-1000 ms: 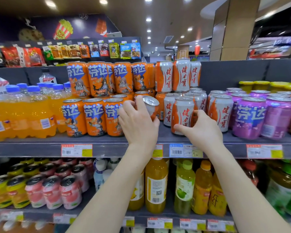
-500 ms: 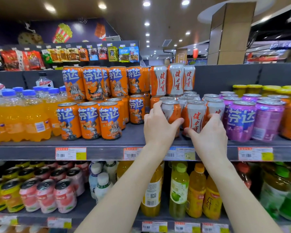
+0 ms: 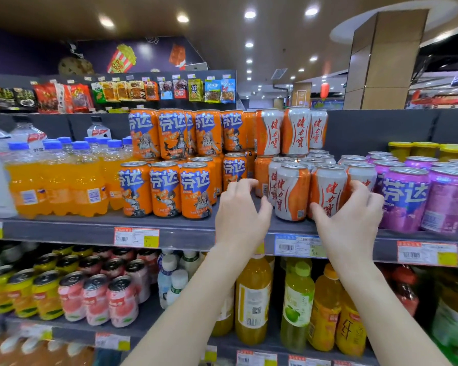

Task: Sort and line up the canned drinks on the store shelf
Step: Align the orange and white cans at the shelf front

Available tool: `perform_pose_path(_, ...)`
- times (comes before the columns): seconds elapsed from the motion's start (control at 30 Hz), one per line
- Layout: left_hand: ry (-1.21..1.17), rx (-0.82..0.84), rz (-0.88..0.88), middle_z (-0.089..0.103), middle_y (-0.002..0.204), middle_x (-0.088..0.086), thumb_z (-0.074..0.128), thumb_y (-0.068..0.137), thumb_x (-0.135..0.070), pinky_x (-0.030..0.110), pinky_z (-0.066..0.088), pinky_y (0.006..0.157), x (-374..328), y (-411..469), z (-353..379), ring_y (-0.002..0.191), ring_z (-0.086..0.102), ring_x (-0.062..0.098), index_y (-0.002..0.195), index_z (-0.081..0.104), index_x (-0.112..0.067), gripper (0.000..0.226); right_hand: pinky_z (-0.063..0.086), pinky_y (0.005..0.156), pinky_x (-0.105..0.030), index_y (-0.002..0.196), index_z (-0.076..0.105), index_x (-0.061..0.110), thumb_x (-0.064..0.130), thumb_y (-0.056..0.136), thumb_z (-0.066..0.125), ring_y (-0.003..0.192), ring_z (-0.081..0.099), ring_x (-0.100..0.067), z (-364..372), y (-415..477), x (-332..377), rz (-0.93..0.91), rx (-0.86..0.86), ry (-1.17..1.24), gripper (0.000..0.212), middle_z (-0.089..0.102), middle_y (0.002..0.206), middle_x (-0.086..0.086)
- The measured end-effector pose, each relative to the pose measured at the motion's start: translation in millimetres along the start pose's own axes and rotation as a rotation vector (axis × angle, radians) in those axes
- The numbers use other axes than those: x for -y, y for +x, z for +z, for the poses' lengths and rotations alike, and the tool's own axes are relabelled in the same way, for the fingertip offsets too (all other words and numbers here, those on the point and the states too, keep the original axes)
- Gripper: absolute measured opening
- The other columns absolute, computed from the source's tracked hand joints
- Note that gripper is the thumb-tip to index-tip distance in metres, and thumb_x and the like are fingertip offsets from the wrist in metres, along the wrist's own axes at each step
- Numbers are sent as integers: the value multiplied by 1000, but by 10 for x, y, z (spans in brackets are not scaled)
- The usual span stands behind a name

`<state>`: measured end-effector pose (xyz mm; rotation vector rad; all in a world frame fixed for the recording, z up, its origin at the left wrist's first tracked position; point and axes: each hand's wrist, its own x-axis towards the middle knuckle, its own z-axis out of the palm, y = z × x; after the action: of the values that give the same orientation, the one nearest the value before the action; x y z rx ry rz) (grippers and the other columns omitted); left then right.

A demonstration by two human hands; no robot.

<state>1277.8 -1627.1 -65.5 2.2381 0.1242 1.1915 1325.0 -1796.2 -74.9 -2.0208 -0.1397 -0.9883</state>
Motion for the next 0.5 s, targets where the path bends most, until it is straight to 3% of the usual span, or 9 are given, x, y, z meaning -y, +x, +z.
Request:
perform_pose_path(0.1,38,-4,2,63,115,-3,63,95,-26,33,54,90,161,54,-191,108,61,16,121,65,-22,27,31,92,-19,132,50,7,20,84,80,109,47,-22,32,-103,192,-144,-105,86,58,50,120,-12)
perform_pose_path(0.2,21,-90,29,66,107,-8,63,94,-21,29,55,84,270,81,-352,98,63,10,113,67,-23,19,46,79,-21,124,55,11,23,88,76,94,58,-17,148,-136,330,-157,3,125,44,54,110,-3)
perform_pose_path(0.27,16,-142,32,67,103,-11,63,95,-20,25,54,79,335,80,-444,94,63,8,111,67,-25,17,53,88,-33,130,53,9,30,89,75,103,61,-24,241,-153,359,-123,51,43,51,57,118,-7)
perform_pose_path(0.33,1,-156,27,66,99,-12,63,95,-20,22,51,76,411,65,-507,92,62,8,109,67,-25,16,51,92,-39,137,49,7,34,89,76,113,59,-29,306,-183,399,-99,70,-42,61,56,125,-12)
perform_pose_path(0.5,-69,-122,53,67,95,-10,62,94,-16,35,56,77,588,-5,-542,91,64,12,108,68,-22,17,51,86,-44,138,43,6,44,85,79,120,52,-33,423,-233,540,-31,79,-176,75,49,127,-14)
